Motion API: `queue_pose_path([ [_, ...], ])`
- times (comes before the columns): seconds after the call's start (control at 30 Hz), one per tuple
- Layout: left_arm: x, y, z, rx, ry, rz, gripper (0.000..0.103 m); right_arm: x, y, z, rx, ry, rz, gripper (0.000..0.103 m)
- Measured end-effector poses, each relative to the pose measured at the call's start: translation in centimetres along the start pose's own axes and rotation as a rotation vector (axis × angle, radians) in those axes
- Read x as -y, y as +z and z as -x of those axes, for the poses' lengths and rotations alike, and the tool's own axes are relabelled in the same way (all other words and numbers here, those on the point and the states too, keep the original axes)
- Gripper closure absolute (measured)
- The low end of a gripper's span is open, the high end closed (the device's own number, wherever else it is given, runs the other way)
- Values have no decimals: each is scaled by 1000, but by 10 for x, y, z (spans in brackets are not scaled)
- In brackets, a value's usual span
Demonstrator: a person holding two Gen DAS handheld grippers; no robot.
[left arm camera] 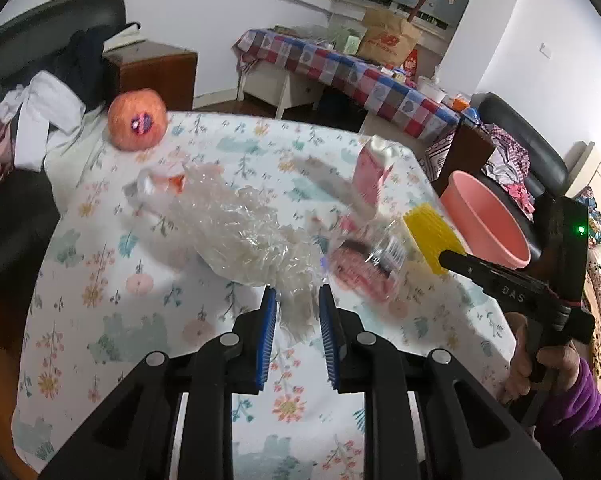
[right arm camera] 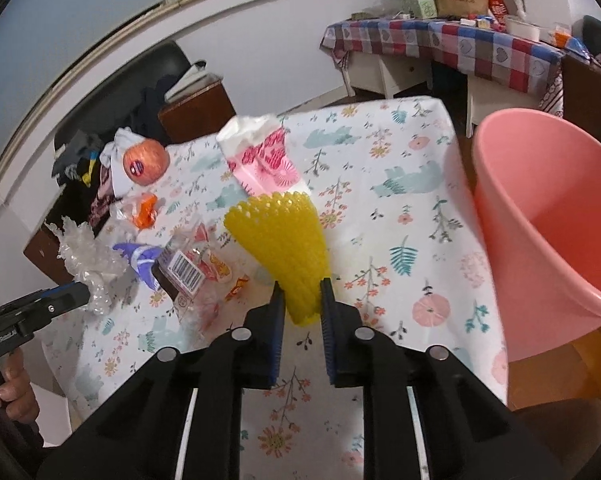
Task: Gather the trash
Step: 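Carry the bubble wrap and yellow net with both tools over the bucket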
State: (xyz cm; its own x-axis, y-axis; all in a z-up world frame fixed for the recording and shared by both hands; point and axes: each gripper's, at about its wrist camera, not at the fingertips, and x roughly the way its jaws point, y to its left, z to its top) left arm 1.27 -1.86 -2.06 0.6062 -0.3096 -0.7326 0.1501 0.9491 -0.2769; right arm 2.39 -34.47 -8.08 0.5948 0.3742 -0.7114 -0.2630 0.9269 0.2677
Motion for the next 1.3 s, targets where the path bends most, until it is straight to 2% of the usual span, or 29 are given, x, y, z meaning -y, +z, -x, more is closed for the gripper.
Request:
queue_pose_path([
  [0.43, 61, 34, -1, 84, -73, -112, 83, 29, 5, 44, 132, -58, -59, 86],
  [0.8, 153, 61, -26, 136, -188, -249, 83, 75, 6, 77, 221, -164, -161, 86],
  [1.03, 207, 69, -52, 128, -234, -320, 83, 112, 3, 92, 262, -246, -230, 86],
  [1.3, 254, 67, -90, 77, -234, -382, 83, 141, 1, 97, 271, -301, -262, 86],
])
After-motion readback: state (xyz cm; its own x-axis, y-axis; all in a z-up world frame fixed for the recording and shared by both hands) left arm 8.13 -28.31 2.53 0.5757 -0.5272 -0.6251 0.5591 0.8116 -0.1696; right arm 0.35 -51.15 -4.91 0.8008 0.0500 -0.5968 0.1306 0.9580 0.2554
